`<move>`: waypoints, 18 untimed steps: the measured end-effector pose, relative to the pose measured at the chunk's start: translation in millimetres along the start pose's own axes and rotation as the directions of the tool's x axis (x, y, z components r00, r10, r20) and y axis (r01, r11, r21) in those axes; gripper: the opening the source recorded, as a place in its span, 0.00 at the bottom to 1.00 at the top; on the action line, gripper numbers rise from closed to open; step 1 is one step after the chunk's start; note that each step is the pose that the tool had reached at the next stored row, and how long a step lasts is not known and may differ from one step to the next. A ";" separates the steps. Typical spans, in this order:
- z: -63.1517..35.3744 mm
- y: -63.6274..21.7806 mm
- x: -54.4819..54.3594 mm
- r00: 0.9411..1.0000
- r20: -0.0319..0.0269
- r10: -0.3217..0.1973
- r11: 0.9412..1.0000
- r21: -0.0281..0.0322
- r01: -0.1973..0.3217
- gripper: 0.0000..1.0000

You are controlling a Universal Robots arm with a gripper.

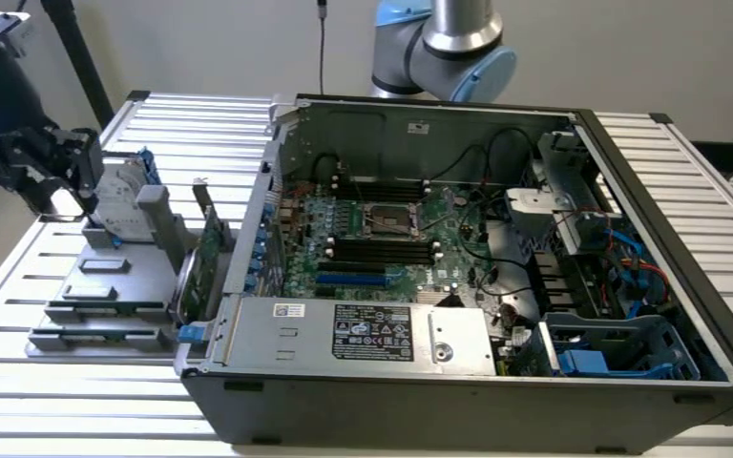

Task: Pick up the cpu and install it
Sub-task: 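Pick up the cpu and move it towards the insertion slot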

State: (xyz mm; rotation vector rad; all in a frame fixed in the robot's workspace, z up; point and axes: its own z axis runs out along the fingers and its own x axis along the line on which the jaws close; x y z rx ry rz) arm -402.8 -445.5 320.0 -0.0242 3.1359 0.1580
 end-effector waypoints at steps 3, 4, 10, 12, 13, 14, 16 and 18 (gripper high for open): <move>-13.5 1.1 -13.7 1.000 -0.002 -0.001 1.000 -0.002 0.001 0.54; -18.0 1.5 -18.2 1.000 -0.003 -0.001 1.000 -0.002 0.001 0.54; -45.2 3.8 -45.4 1.000 -0.012 -0.004 1.000 -0.004 0.004 0.54; -53.3 4.6 -54.5 1.000 -0.015 -0.004 1.000 -0.004 0.004 0.54; -56.6 4.8 -59.0 1.000 -0.016 -0.004 1.000 -0.004 0.004 0.54; -59.2 5.0 -63.8 1.000 -0.017 -0.004 1.000 -0.004 0.004 0.54; -62.1 5.1 -72.9 1.000 -0.018 -0.004 1.000 -0.004 0.004 0.54; -63.4 5.2 -81.9 1.000 -0.018 -0.004 1.000 -0.004 0.004 0.54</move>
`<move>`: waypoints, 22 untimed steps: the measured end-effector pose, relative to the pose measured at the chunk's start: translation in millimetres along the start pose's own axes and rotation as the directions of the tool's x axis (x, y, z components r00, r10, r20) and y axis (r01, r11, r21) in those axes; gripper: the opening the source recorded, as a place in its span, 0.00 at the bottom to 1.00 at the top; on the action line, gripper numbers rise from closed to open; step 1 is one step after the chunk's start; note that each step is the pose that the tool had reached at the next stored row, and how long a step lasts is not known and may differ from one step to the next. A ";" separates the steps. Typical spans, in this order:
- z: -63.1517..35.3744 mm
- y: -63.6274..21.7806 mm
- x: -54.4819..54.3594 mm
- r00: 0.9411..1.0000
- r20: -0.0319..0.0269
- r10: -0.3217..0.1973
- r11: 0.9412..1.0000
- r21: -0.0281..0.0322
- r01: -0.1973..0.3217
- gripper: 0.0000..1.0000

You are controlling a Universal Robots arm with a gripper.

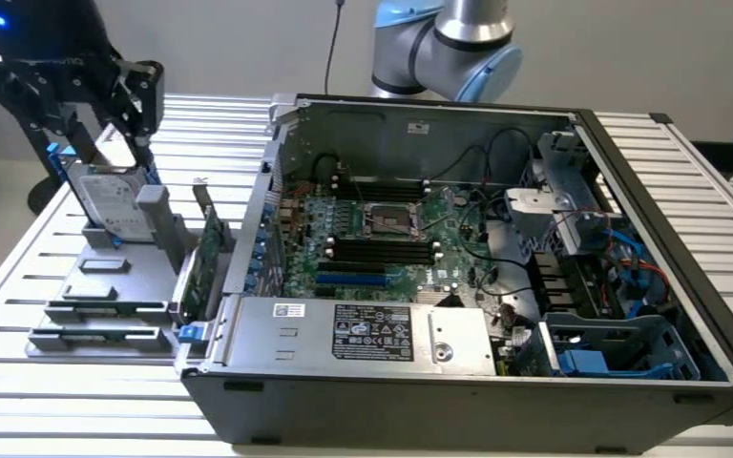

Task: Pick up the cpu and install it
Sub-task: 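Pick up the cpu and move it towards the insertion slot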

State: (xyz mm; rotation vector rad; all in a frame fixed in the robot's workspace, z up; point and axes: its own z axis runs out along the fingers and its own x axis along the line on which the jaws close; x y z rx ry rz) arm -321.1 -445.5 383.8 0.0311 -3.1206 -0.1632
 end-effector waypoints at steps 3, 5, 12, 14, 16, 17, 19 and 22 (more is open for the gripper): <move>-1.6 -0.1 -13.6 1.000 -0.001 0.000 1.000 0.000 0.000 0.54; -2.5 -0.2 -22.7 1.000 -0.001 0.000 1.000 0.000 0.000 0.54; -4.5 -0.5 -54.6 1.000 -0.002 0.000 1.000 0.000 0.000 0.54; -4.8 -0.7 -63.6 1.000 -0.002 0.000 1.000 0.000 0.000 0.54; -5.0 -0.8 -72.8 1.000 -0.002 0.000 1.000 0.000 0.000 0.54; -5.1 -0.9 -77.5 1.000 -0.002 0.000 1.000 0.000 0.000 0.54; -5.2 -1.0 -86.3 1.000 -0.002 0.000 1.000 0.000 0.000 0.54; -5.5 -1.2 -99.9 1.000 -0.002 0.000 1.000 0.000 0.000 0.54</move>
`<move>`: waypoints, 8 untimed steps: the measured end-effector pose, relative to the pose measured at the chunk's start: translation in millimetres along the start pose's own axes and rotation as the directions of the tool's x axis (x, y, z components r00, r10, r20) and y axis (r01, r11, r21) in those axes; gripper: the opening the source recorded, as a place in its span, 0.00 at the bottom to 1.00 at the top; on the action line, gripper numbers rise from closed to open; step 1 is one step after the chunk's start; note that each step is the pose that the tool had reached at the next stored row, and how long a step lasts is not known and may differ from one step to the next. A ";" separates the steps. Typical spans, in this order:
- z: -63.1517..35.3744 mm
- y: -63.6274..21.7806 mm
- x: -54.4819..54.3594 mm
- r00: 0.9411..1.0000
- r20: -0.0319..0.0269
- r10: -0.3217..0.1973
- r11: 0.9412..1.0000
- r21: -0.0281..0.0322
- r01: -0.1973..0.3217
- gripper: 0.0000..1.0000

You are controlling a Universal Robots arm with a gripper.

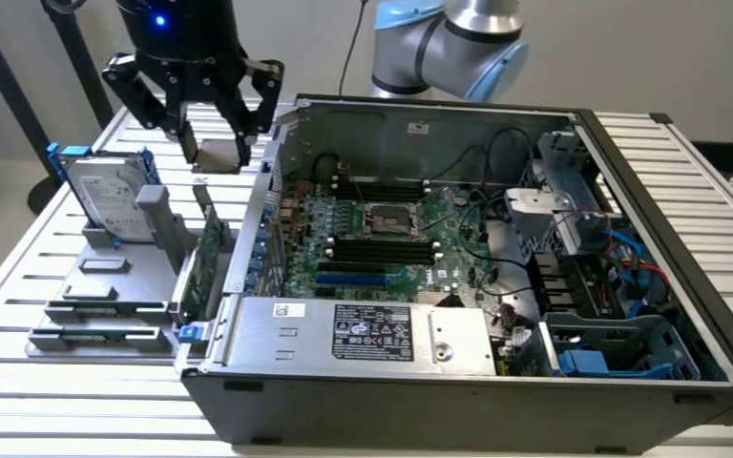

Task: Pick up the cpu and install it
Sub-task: 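Pick up the cpu and move it towards the insertion slot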

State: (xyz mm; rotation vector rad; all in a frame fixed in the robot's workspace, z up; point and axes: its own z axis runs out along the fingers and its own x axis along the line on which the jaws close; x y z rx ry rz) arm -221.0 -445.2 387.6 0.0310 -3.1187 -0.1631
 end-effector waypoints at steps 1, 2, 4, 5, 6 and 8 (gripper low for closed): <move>-0.1 -0.1 -4.5 1.000 0.000 0.000 1.000 0.000 0.000 0.54; -0.1 0.0 -9.3 1.000 0.000 0.000 1.000 0.000 0.000 0.54; -0.3 0.0 -18.3 1.000 0.000 0.000 1.000 0.000 0.000 0.54; -0.4 0.0 -22.8 1.000 0.000 0.000 1.000 0.000 0.000 0.54; -0.5 0.1 -27.3 1.000 0.000 0.000 1.000 0.000 0.000 0.54; -0.6 0.4 -36.7 1.000 0.000 0.000 1.000 0.000 0.000 0.54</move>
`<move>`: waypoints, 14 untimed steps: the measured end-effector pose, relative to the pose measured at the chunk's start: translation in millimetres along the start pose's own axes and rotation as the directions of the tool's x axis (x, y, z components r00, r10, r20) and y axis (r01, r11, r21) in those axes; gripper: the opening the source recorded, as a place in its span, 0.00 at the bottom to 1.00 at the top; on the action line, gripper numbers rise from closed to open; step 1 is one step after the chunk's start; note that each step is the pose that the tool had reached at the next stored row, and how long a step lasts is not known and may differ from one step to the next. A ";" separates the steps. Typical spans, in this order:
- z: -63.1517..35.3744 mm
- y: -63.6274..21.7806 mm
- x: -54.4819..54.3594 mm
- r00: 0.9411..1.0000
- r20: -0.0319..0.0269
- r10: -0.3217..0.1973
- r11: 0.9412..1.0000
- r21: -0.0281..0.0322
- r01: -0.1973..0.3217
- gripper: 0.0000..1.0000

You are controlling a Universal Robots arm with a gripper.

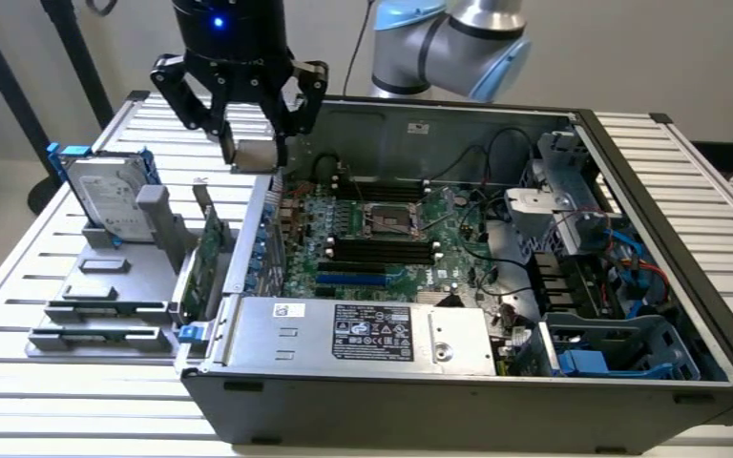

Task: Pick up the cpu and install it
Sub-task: 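Pick up the cpu and move it towards the insertion slot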

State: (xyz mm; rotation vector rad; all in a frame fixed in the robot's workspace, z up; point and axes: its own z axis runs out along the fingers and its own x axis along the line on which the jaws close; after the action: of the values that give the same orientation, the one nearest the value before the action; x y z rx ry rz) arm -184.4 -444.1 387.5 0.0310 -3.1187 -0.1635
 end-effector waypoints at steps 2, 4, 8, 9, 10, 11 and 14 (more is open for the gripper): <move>-0.1 0.6 -9.0 1.000 0.000 0.000 1.000 0.000 0.000 0.54; 0.2 1.9 -18.0 1.000 0.000 0.000 1.000 0.000 0.000 0.54; 3.1 7.2 -36.4 1.000 0.000 0.000 1.000 0.000 0.000 0.54; 4.8 9.4 -41.0 1.000 0.000 0.000 1.000 0.000 0.000 0.54; 6.8 11.9 -45.6 1.000 0.000 0.000 1.000 0.000 0.000 0.54; 8.8 14.4 -50.1 1.000 0.000 0.000 1.000 0.000 0.000 0.54; 14.9 22.6 -63.4 1.000 0.000 0.000 1.000 0.000 0.000 0.54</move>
State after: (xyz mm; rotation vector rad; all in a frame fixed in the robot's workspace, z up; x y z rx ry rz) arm -121.8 -418.8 373.9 0.0309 -3.1186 -0.1632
